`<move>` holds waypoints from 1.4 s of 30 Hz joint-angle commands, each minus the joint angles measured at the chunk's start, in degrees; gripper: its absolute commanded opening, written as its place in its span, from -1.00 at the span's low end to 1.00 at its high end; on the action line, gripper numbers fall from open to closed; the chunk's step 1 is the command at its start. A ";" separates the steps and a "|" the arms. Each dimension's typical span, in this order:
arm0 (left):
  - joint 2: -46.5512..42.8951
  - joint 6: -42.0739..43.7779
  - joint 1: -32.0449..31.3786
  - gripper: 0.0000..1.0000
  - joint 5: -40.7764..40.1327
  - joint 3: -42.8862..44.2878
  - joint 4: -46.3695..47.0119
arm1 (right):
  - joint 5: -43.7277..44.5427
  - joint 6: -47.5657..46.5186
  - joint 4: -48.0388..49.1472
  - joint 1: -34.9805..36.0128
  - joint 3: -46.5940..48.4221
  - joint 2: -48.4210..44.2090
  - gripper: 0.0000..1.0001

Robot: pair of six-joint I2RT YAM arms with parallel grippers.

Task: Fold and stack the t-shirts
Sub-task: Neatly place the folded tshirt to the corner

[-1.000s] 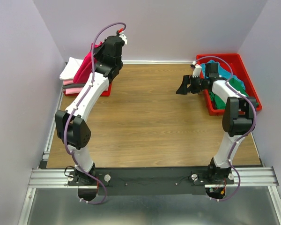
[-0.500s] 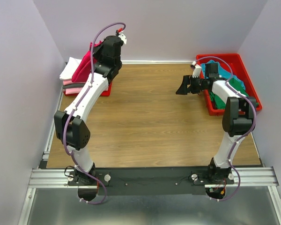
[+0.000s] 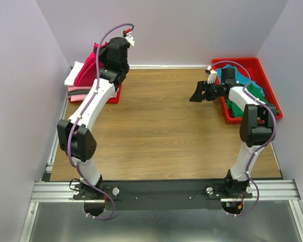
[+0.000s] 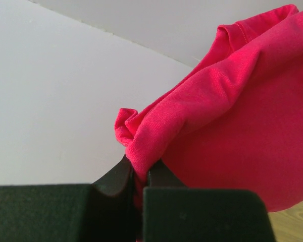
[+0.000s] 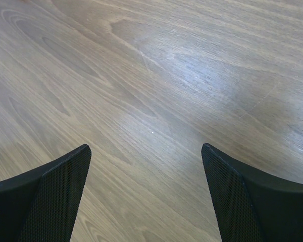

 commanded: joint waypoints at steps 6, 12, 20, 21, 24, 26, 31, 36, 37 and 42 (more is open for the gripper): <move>1.93 3.12 3.19 -1.00 2.67 1.10 5.22 | -1.83 -0.36 -0.94 -1.61 -0.59 -2.19 0.93; 6.93 2.68 5.48 -1.00 4.87 3.30 6.18 | -2.19 -0.36 -1.02 -1.96 -0.77 -2.19 0.93; 11.77 5.58 7.41 -1.00 5.75 6.19 11.02 | -2.63 -0.28 -1.02 -2.14 -0.85 -2.01 0.93; 12.21 5.67 7.68 -1.00 6.10 6.47 11.11 | -2.71 -0.28 -1.02 -2.14 -0.85 -1.93 0.92; 14.06 7.24 8.29 -1.00 6.28 6.99 14.00 | -2.80 -0.28 -0.94 -2.23 -0.94 -1.75 0.93; 15.46 7.69 8.73 -1.00 6.98 7.69 15.14 | -2.89 -0.19 -1.02 -2.31 -0.94 -1.75 0.92; 19.06 8.04 10.31 -1.00 8.39 8.75 16.91 | -2.98 -0.19 -1.02 -2.49 -0.94 -1.49 0.93; 22.67 7.95 12.60 -1.00 10.49 10.59 18.66 | -3.42 -0.01 -1.11 -2.67 -1.03 -1.14 0.93; 23.20 7.78 12.86 -1.00 10.84 10.95 18.93 | -3.59 0.07 -1.11 -2.67 -1.03 -1.13 0.92; 27.15 5.93 16.46 -1.00 12.60 12.97 20.25 | -4.03 0.25 -1.11 -2.75 -1.12 -1.05 0.93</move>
